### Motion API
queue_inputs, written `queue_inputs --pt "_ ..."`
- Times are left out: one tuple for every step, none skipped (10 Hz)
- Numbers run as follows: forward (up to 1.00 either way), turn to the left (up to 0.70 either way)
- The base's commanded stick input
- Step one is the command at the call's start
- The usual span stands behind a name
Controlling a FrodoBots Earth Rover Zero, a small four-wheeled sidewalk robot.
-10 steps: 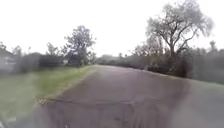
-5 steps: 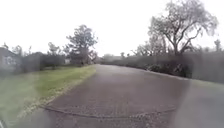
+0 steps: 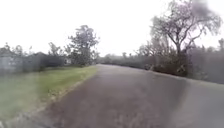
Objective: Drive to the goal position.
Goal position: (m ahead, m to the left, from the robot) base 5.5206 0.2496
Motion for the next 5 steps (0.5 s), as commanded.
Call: queue_inputs --pt "0.70 -0.35" --pt "0.70 -0.35" --pt "0.70 -0.35" --pt "0.70 -0.35" --pt "0.70 -0.31"
